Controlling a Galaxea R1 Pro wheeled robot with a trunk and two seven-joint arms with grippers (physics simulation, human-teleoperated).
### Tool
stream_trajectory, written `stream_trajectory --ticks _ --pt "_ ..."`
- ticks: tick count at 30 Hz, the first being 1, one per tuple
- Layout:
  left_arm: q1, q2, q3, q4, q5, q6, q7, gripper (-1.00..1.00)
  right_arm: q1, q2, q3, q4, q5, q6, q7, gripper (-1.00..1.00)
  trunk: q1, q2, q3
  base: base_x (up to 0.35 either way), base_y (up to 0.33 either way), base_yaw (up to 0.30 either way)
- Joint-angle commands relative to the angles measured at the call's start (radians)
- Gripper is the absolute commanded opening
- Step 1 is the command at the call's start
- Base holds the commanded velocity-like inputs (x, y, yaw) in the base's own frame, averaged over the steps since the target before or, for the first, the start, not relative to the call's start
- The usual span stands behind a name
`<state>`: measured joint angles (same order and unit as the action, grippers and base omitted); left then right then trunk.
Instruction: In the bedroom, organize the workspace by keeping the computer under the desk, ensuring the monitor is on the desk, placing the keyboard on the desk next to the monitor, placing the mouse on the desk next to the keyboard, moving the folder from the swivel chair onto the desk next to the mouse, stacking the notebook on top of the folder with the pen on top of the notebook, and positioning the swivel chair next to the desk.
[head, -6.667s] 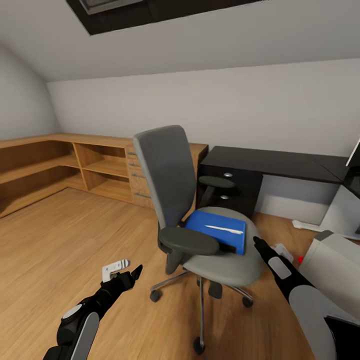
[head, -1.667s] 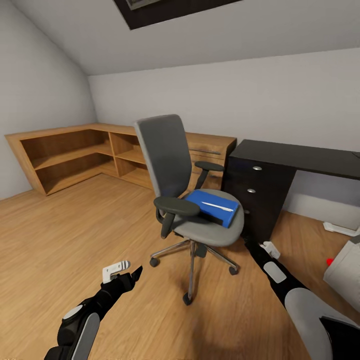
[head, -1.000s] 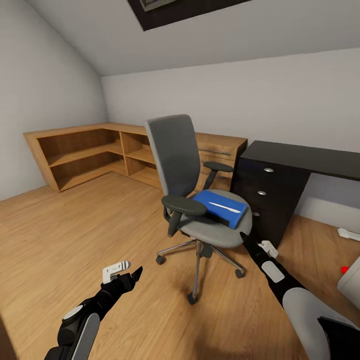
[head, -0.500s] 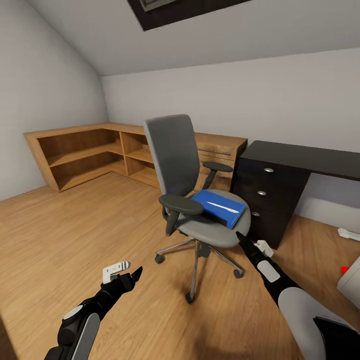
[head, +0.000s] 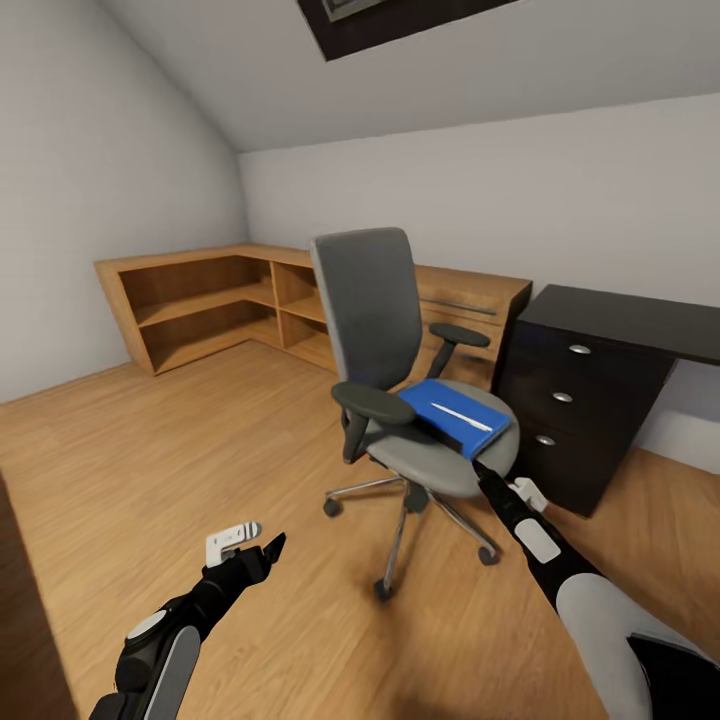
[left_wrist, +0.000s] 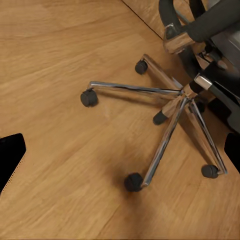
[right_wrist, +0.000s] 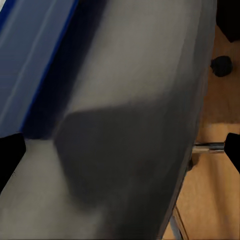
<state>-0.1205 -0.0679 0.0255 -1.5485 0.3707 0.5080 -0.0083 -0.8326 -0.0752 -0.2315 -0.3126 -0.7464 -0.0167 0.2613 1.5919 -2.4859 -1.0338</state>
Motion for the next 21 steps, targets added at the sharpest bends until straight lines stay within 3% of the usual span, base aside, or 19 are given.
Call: stream_trajectory --ticks 1,21 --pt "-0.001 -0.001 0.002 -0.001 0.007 0.006 -0.001 1.00 0.000 0.000 0.004 0.033 -0.007 -0.002 0.004 1.00 0.000 0.000 -0.001 0.271 0.000 0.047" --pt "-0.001 -0.001 0.002 -0.001 0.007 0.006 -0.001 1.00 0.000 0.000 0.004 0.033 -0.005 -0.002 0.004 1.00 0.000 0.000 -0.001 0.301 -0.010 0.004"
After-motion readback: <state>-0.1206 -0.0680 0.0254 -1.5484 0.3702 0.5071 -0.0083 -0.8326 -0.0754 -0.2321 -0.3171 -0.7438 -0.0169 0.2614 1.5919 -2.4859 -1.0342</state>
